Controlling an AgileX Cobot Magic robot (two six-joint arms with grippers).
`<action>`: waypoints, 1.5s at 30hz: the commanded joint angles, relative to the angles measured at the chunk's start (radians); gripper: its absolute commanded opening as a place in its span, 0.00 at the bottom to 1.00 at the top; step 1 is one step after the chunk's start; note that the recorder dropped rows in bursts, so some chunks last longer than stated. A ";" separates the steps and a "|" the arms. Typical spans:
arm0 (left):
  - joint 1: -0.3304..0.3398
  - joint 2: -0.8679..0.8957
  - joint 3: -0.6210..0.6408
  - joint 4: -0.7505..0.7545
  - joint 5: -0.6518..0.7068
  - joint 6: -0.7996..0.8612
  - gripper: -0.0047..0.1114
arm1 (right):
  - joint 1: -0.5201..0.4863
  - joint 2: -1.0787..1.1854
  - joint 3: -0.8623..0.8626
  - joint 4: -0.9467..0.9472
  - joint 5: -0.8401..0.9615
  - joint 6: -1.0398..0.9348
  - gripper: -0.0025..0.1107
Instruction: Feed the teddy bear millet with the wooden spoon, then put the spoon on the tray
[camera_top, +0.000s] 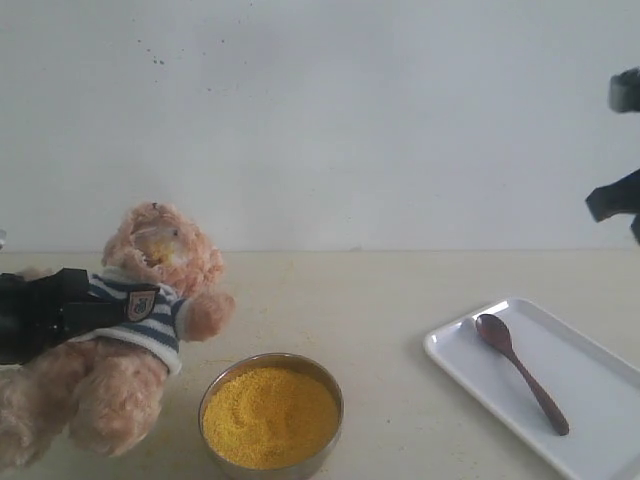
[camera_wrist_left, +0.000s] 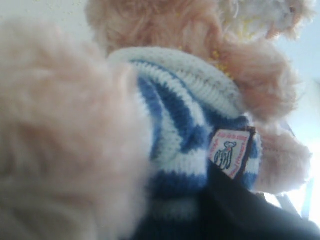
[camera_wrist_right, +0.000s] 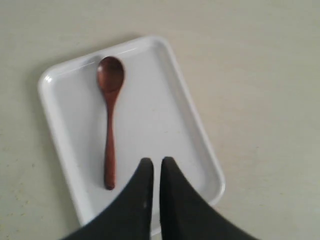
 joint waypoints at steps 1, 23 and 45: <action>-0.002 -0.003 -0.007 -0.019 0.012 0.144 0.08 | 0.001 -0.122 -0.002 -0.068 0.004 0.112 0.02; -0.002 -0.003 -0.007 -0.019 0.020 0.144 0.08 | 0.029 -0.680 0.031 -0.031 -0.442 0.015 0.02; -0.002 -0.003 -0.007 -0.003 0.020 0.144 0.08 | 0.031 -0.912 1.038 0.119 -1.066 0.229 0.02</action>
